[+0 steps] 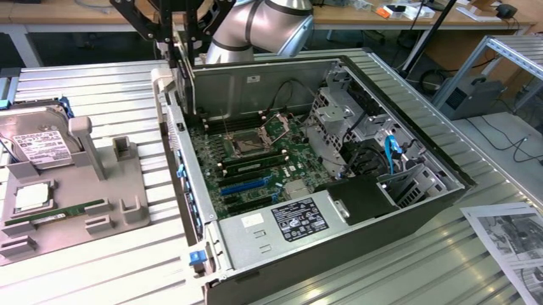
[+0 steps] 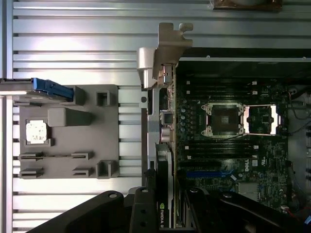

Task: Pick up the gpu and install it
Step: 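Pick up the gpu and move the gpu toward the slot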

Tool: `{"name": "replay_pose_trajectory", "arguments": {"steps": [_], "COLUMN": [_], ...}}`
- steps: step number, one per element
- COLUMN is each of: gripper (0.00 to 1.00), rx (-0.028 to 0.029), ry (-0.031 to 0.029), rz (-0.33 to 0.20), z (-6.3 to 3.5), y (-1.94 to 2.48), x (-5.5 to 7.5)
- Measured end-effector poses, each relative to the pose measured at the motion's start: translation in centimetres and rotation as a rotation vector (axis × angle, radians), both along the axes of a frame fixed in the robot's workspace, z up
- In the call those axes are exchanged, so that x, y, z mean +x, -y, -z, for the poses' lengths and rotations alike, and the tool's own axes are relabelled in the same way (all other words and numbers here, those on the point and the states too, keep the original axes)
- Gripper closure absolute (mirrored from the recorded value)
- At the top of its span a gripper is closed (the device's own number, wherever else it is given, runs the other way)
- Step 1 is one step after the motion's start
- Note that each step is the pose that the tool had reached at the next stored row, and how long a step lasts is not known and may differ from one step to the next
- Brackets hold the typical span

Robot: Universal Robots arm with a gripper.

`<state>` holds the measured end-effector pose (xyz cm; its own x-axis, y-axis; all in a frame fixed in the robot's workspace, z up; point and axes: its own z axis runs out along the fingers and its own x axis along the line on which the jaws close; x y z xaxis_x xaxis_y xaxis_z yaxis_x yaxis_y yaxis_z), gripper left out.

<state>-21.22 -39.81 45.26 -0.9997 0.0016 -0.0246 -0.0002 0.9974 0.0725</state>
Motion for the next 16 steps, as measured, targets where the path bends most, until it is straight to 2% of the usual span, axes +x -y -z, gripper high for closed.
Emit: {"name": "replay_pose_trajectory", "arguments": {"steps": [16], "gripper": [0.73], "rx": [-0.0001], "ry": [0.0268], "rz": [0.000], "z": [0.07], "y": [0.00], "x": [2.3]}}
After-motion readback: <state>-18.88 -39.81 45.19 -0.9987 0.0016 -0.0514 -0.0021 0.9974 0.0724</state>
